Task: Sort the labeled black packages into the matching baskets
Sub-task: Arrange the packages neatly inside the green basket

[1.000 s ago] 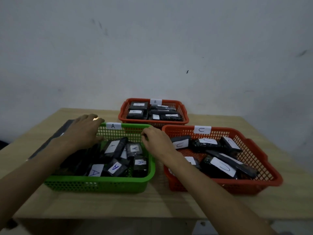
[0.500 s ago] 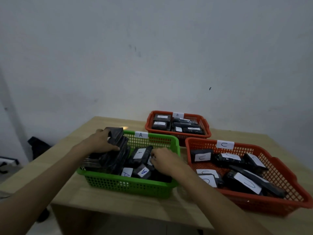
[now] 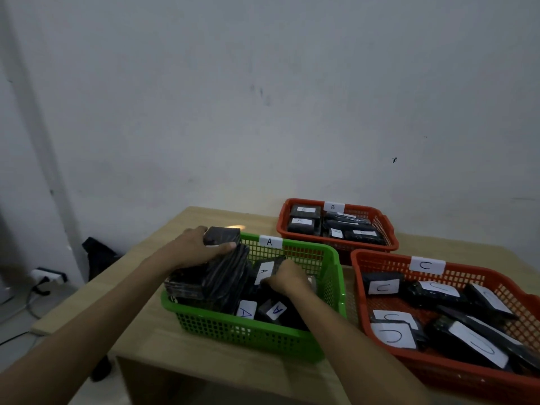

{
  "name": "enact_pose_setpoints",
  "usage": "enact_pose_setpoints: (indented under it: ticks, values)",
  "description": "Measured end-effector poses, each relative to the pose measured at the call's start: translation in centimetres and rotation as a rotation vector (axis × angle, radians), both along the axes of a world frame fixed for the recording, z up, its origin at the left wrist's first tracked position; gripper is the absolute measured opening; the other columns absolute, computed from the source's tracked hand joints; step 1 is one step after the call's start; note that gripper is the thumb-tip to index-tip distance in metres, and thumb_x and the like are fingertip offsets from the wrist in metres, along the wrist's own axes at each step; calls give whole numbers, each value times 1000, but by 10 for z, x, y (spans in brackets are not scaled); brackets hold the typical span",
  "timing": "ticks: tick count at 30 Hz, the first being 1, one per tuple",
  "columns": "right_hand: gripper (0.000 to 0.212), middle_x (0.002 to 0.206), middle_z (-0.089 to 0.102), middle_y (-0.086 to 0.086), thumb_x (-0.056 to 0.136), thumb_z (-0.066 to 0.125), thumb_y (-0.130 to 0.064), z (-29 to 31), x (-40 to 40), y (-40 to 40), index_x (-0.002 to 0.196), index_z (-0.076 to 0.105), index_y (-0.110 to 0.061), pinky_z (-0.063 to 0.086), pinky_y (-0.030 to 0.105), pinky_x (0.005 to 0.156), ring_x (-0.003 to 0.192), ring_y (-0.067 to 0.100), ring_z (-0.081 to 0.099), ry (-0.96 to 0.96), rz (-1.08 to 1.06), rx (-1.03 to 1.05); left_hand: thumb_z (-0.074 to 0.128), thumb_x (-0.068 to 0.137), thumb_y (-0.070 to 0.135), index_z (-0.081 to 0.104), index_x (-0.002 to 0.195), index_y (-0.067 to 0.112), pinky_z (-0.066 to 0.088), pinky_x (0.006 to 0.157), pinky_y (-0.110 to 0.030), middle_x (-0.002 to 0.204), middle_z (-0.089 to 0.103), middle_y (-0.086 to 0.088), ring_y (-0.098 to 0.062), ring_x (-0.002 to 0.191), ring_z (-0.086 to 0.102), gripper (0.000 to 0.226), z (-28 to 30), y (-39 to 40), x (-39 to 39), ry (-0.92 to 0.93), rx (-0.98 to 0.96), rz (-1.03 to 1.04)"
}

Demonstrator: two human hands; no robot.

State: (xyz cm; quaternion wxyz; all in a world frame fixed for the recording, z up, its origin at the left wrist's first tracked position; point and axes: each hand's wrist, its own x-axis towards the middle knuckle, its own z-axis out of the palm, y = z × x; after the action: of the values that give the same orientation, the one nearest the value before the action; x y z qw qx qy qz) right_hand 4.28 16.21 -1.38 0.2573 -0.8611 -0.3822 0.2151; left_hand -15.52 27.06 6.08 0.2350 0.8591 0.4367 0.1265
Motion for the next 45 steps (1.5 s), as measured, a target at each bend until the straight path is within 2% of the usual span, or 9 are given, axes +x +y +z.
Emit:
enact_pose_setpoints:
  ticks: [3, 7, 12, 17, 26, 31, 34, 41, 45]
  values:
    - [17, 101, 67, 12, 87, 72, -21, 5, 8, 1, 90, 59, -10, 56, 38, 80, 92, 29, 65, 264, -46, 137, 43, 68, 86, 36, 146, 8, 44, 93, -37, 147, 42, -17, -31, 127, 48, 111, -1, 0, 1, 1, 99, 58]
    - [23, 74, 55, 6, 95, 63, -27, 26, 28, -13, 81, 57, -10, 44, 31, 59, 66, 19, 53, 294, -54, 227, 50, 83, 71, 39, 146, 11, 40, 106, -45, 147, 44, -13, -29, 134, 42, 87, 5, -10, 12, -129, 286, 14]
    - [16, 87, 70, 4, 93, 69, -24, 65, 56, -41, 87, 72, -9, 54, 36, 80, 82, 17, 65, 337, -43, 444, 63, 93, 27, 44, 143, 16, 36, 106, -38, 143, 48, -9, -26, 131, 42, 55, 11, -32, 51, -159, 427, -211]
    - [19, 94, 72, 2, 84, 78, -23, 80, 72, -62, 97, 69, -13, 48, 17, 48, 79, 12, 66, 460, -39, 467, 54, 99, 27, 39, 147, 15, 38, 106, -37, 147, 46, -10, -25, 133, 44, 51, 14, -37, 88, -1, 223, -247]
    - [22, 91, 76, 4, 96, 62, -31, 52, 93, -58, 97, 71, -11, 49, 28, 63, 72, 14, 64, 609, -141, 580, 65, 92, 10, 63, 111, -4, 54, 61, -24, 86, 70, -9, -18, 75, 67, 23, 22, -29, 92, -368, -283, -156]
    - [21, 109, 66, 2, 97, 53, -11, 31, 74, -37, 114, 65, -14, 52, 27, 76, 87, 13, 61, -206, 344, 155, 66, 92, 10, 64, 105, 0, 56, 71, -32, 81, 68, -8, -20, 72, 64, 17, 40, -9, 73, -423, -70, -19]
    - [48, 136, 53, 12, 89, 62, -7, 16, 53, -15, 136, 55, -18, 52, 43, 94, 116, 30, 57, -422, 581, -241, 66, 92, 13, 64, 102, 7, 55, 78, -38, 86, 69, -10, -24, 77, 65, 12, 41, -4, 68, -377, 6, 1]
    - [74, 163, 13, 10, 88, 65, -32, 15, 50, 15, 153, 30, -38, 29, 64, 111, 149, 39, 6, -636, 728, -627, 67, 91, 17, 65, 106, 8, 51, 80, -35, 86, 68, -5, -25, 83, 65, 18, 32, 2, 65, -293, 121, 39]
    - [88, 165, -1, 12, 80, 74, -40, 33, 57, 11, 154, 28, -29, 26, 62, 111, 149, 42, 6, -619, 693, -681, 66, 91, 19, 65, 106, 9, 49, 77, -33, 84, 66, -2, -23, 81, 64, 18, 30, 1, 70, -289, 139, 38]
